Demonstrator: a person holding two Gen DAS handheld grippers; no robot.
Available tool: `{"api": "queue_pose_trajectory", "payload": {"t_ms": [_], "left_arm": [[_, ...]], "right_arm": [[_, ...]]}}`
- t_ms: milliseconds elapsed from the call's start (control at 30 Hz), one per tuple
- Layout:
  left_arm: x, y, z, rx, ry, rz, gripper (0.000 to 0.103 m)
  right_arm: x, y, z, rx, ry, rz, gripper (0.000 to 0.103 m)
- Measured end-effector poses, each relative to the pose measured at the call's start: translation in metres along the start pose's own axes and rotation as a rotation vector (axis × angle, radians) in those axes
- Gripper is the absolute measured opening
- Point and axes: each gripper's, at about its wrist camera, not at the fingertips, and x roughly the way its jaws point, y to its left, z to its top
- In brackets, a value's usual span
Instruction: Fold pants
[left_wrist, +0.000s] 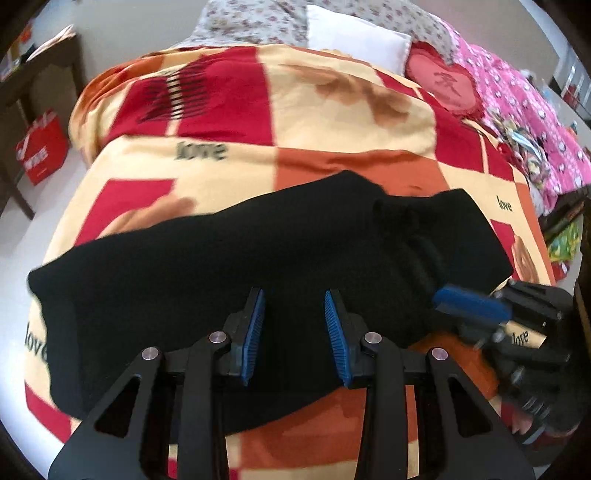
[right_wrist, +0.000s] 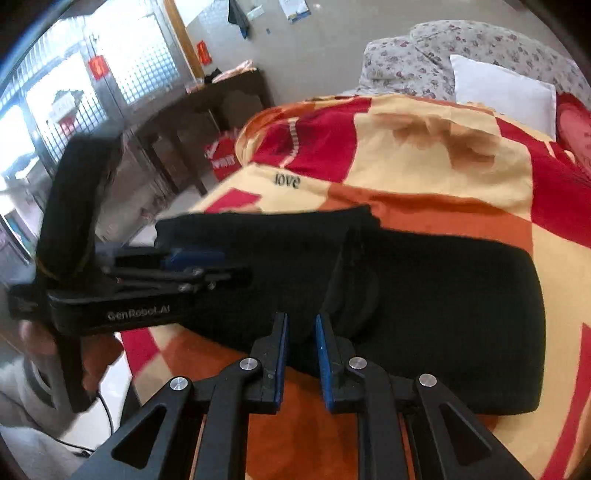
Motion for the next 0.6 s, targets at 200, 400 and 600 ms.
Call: {"api": "queue_pose_trajectory", "payload": {"t_ms": [200,400,600], "left_arm": [[-0.015,0.036,-0.012,-0.074,-0.019,0.068,0.034],[-0.019,0.053,-0.020,-0.100,-0.035,0.108,0.034],[-0.026,0.059,-0.022,-0.114,-0.047,0.121,0.035]], "right_arm": [[-0.006,-0.017,0.006,0.085,-0.043,-0.099,0.014],[0.026,-0.009,0.009,0.059,0.011,-0.143,0.015],[0.022,0.006,0.020,0.014,0.028,-0.107,0.016]]}}
